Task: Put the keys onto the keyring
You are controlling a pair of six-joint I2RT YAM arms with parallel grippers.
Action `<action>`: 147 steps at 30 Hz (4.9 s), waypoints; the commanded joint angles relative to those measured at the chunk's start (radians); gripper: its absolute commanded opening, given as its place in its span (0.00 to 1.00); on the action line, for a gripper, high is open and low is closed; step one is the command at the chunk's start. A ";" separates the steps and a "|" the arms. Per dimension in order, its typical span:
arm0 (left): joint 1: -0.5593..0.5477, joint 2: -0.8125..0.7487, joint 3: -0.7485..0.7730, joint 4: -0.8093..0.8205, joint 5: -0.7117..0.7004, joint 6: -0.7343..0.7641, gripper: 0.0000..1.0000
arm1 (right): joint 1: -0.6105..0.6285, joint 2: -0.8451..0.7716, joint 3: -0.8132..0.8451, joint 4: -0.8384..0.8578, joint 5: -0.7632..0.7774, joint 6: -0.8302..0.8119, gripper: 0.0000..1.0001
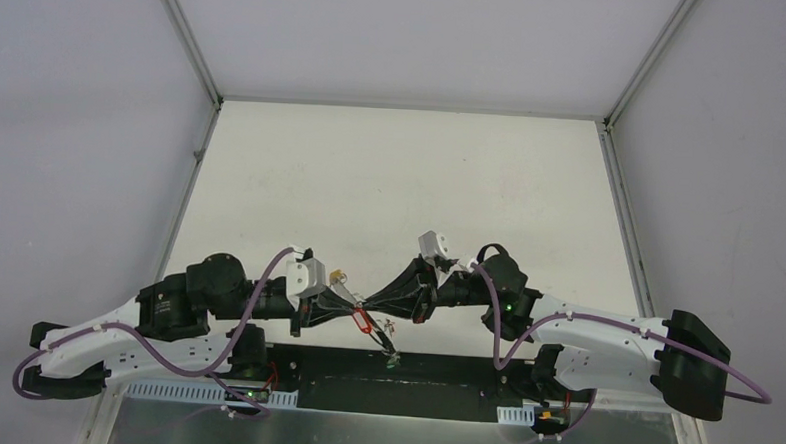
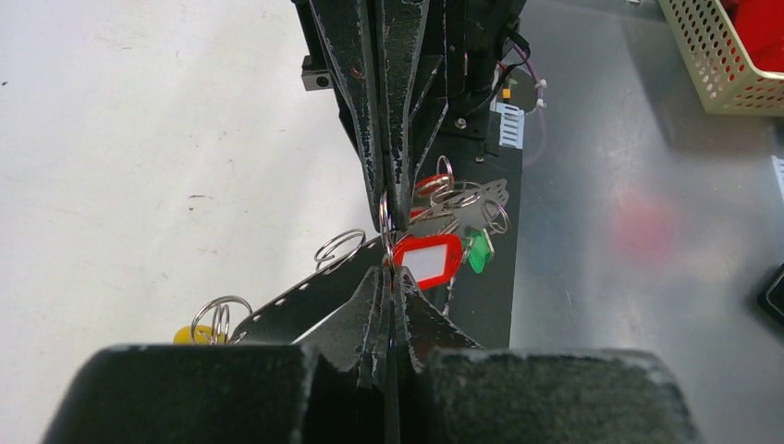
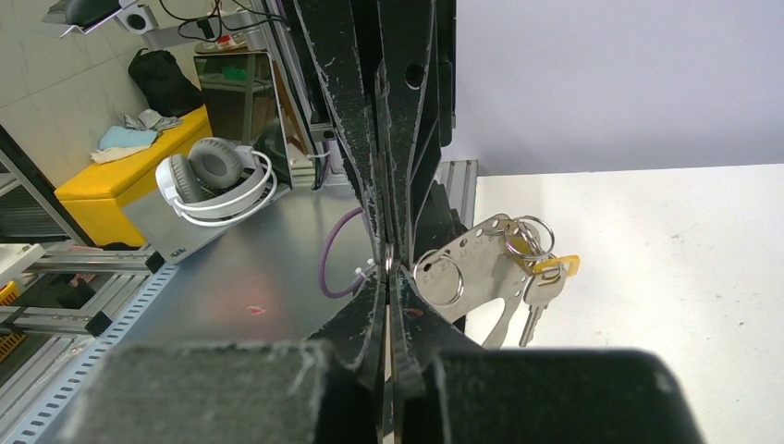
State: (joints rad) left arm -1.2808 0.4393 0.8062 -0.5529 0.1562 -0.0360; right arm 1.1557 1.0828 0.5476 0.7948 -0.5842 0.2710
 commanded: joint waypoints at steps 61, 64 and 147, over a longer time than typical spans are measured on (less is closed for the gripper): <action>0.008 0.080 0.049 0.061 -0.020 -0.099 0.00 | 0.003 -0.008 -0.010 0.112 0.024 0.013 0.00; 0.008 0.093 0.060 0.036 -0.034 -0.108 0.00 | 0.002 -0.006 -0.008 0.112 0.023 0.013 0.00; 0.007 0.590 0.671 -0.716 -0.302 -0.559 0.00 | 0.226 0.095 0.397 -0.897 0.548 -0.447 0.00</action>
State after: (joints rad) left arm -1.2808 1.0134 1.4288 -1.2499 -0.1310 -0.5625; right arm 1.3663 1.1625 0.8719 -0.0738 -0.1081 -0.1524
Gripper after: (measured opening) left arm 0.009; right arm 0.089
